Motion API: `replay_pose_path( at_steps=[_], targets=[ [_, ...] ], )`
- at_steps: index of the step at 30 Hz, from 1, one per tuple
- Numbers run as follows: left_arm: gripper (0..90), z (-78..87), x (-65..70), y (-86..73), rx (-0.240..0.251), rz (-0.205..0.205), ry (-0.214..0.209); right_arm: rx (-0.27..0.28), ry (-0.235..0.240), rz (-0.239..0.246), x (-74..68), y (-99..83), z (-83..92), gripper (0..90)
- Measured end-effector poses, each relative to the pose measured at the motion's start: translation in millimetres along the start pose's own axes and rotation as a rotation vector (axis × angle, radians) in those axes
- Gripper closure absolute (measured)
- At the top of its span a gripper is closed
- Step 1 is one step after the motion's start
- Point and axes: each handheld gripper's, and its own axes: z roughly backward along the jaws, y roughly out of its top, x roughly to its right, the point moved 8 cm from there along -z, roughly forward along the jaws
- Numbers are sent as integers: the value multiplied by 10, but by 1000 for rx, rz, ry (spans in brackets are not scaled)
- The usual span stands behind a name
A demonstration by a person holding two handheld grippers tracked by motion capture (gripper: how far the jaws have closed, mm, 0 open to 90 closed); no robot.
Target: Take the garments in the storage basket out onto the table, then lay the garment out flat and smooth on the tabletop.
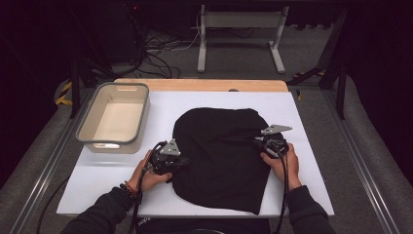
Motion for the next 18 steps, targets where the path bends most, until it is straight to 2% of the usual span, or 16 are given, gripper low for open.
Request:
replay_pose_path(
  at_steps=[3,5,7,9,10,12,13,17,18],
  targets=[
    [865,46,43,-28,-22,-21,15,-11,1,9,-16,-19,69,887],
    [865,67,59,-46,-25,-21,9,-11,2,7,-20,-23,96,887],
    [867,144,102,-115,-45,-48,6,9,16,8,-44,-34,258,888],
    [868,172,123,-140,-48,-54,7,16,11,27,-70,-31,348,888],
    [868,211,157,-174,-54,-59,6,16,11,27,-70,-31,348,888],
    [870,271,225,-228,-59,-66,1,40,24,35,-150,-25,505,888],
    [870,332,316,-280,-65,-81,-6,45,27,33,-171,-36,545,888],
    [871,443,469,-350,-64,-95,-19,43,28,38,-232,-103,627,888],
    [871,472,513,-373,-69,-105,-11,39,27,45,-252,-137,653,888]
  ],
)
